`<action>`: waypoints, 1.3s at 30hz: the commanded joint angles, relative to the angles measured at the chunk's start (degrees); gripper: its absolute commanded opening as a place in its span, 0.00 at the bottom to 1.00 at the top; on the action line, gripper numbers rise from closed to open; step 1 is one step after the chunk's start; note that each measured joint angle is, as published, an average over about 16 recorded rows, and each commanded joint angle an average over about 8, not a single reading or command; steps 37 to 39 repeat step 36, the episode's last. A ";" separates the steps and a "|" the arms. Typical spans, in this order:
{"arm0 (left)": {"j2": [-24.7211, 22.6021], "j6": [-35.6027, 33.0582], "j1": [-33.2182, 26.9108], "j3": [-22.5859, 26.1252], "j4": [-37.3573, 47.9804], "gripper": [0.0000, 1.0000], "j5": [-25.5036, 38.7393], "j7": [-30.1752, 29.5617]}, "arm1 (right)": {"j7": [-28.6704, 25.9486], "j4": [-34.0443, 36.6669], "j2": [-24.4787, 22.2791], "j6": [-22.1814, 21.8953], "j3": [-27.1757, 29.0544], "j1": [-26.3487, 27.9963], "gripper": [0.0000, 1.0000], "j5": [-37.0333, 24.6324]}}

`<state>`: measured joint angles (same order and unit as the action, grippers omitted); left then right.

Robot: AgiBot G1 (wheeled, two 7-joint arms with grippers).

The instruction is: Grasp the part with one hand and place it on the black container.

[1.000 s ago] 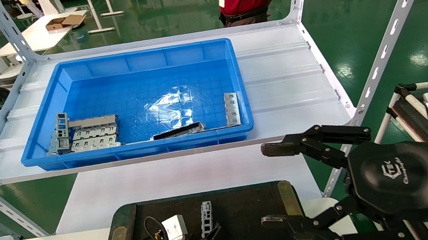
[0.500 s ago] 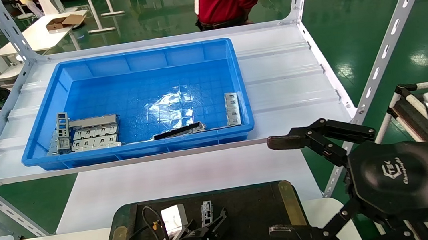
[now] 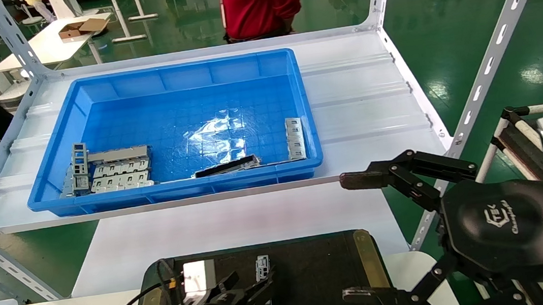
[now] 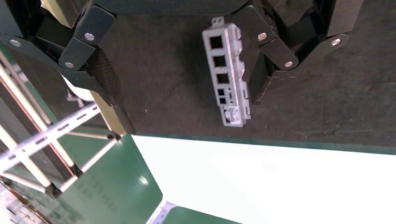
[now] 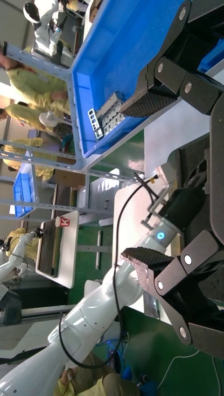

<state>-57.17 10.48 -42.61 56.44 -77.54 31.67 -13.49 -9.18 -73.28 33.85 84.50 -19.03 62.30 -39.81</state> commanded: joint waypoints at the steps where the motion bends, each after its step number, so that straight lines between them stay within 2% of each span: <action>1: 1.77 -2.98 0.48 -0.83 -0.06 1.00 0.84 -0.32 | 0.00 0.00 0.00 0.00 0.00 0.00 1.00 0.00; 11: 12.03 -20.46 3.29 -6.64 0.45 1.00 0.83 -0.23 | 0.01 0.00 -0.01 -0.01 -0.02 0.00 1.00 0.01; 17: 16.03 -27.62 3.87 -8.55 0.82 1.00 0.30 0.88 | 0.01 0.00 -0.01 -0.01 -0.03 0.01 1.00 0.02; 29: 21.99 -36.19 5.73 -11.87 1.00 1.00 -1.51 3.29 | 0.02 0.00 -0.02 -0.02 -0.04 0.01 1.00 0.03; 39: 23.82 -38.05 6.51 -13.33 0.99 1.00 -2.63 4.05 | 0.03 0.00 -0.02 -0.02 -0.05 0.01 1.00 0.04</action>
